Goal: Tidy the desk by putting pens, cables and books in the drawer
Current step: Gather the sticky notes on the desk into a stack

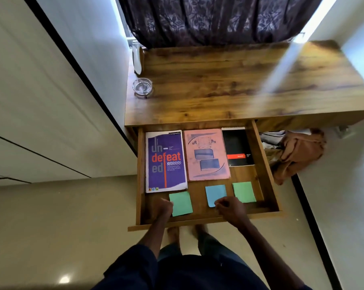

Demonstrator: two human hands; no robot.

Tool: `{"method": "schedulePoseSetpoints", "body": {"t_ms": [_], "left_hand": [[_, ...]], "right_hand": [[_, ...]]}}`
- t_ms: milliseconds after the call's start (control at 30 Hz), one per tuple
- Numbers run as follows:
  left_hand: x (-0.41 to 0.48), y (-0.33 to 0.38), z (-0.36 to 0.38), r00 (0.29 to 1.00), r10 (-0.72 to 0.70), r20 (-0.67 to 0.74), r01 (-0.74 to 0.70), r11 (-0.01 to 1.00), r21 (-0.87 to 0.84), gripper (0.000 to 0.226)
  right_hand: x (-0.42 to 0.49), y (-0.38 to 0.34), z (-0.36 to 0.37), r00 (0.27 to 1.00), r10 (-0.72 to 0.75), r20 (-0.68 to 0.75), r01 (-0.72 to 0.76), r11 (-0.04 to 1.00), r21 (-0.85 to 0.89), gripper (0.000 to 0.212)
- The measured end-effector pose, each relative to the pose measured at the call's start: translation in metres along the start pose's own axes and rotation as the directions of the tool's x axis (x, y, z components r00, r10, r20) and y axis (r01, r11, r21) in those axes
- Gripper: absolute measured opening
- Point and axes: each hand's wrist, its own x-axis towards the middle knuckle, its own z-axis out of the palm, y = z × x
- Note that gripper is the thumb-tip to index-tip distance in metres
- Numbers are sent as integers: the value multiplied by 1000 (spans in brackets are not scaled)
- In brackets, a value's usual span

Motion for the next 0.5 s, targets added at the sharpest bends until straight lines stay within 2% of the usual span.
{"method": "schedulePoseSetpoints", "body": {"t_ms": [67,167,267,367,500], "left_hand": [[1,-6,6,999,27,-38,-25,999,34,29],[-8,-13,7,993,88,-72,-78,988,133,33],[-17,-14,3,984,147,-96,-129,976,176,32],[-29,-13,7,966,229,-117,-214,969,127,25],[-47,-18,14,929,362,-74,-362,932,13,15]], "right_hand": [[-7,0,6,1000,-1,-4,1,1000,25,10],[-19,-3,10,1000,1,-9,0,998,65,7],[-27,-7,15,999,-20,-26,22,996,85,8],[-35,-4,22,999,4,-48,2,992,130,11],[-54,3,30,994,105,-30,-86,917,389,12]]}}
